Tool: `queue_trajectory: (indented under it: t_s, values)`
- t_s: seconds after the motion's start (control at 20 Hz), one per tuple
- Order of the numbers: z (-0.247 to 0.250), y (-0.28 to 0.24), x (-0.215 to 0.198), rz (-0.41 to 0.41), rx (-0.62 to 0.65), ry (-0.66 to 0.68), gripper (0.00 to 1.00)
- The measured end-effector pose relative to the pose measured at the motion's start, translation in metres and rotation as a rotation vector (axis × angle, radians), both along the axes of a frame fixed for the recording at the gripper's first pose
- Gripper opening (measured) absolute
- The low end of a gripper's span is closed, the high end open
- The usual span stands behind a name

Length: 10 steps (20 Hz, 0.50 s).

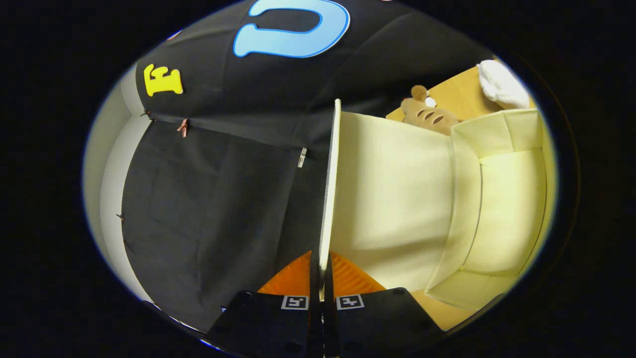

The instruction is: Open the storage box then place both shoes into the box .Put the left shoe in first, then the right shoe, with the right side of both shoes facing outward in a uniform manner.

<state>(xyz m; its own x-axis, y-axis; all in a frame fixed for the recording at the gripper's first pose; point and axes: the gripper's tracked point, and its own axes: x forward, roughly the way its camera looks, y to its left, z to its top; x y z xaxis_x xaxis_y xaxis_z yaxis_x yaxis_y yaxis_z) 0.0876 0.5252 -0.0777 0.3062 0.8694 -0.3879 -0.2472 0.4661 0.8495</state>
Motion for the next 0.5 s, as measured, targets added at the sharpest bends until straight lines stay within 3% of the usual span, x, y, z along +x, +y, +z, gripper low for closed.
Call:
queue_trajectory:
  t_s: [0.2,0.5]
  values:
    - [-0.050,0.040,0.006,-0.010,-0.044,0.030,0.05]
    - [-0.136,0.043,0.004,0.012,-0.274,0.003,0.05]
